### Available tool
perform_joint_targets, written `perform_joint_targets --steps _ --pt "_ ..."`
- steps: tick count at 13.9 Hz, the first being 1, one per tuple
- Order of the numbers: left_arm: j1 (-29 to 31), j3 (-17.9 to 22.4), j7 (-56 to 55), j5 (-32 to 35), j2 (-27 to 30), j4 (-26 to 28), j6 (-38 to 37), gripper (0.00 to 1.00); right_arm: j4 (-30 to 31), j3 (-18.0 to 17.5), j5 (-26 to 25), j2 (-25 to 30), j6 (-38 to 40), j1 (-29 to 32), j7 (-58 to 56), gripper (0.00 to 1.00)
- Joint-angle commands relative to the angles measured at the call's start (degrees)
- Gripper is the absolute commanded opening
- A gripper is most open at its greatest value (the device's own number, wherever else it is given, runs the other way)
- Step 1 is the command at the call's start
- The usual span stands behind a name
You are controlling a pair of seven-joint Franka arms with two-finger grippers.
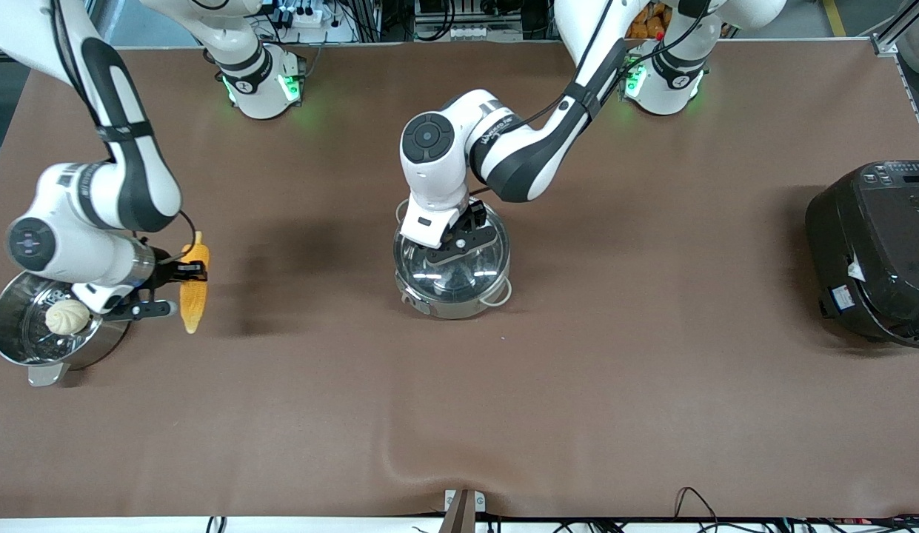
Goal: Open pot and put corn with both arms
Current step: 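Lift the corn with the right gripper while the left gripper grips the lid knob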
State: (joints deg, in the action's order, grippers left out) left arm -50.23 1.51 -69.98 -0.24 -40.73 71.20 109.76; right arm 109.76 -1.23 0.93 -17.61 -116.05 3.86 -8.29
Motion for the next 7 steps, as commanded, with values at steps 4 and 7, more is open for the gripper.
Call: perform_joint_targets --steps 4,7 --pt "-0.40 0.60 -0.69 -1.52 -0.14 -0.71 -2.52 0.00 -4.91 0.09 0.30 -0.68 4.08 -3.24 3.28 0.22" --pt "0.92 1.03 0.45 -1.08 3.53 -0.71 -7.00 0.00 -7.10 0.00 0.21 -0.50 6.26 -7.36 8.70 0.22"
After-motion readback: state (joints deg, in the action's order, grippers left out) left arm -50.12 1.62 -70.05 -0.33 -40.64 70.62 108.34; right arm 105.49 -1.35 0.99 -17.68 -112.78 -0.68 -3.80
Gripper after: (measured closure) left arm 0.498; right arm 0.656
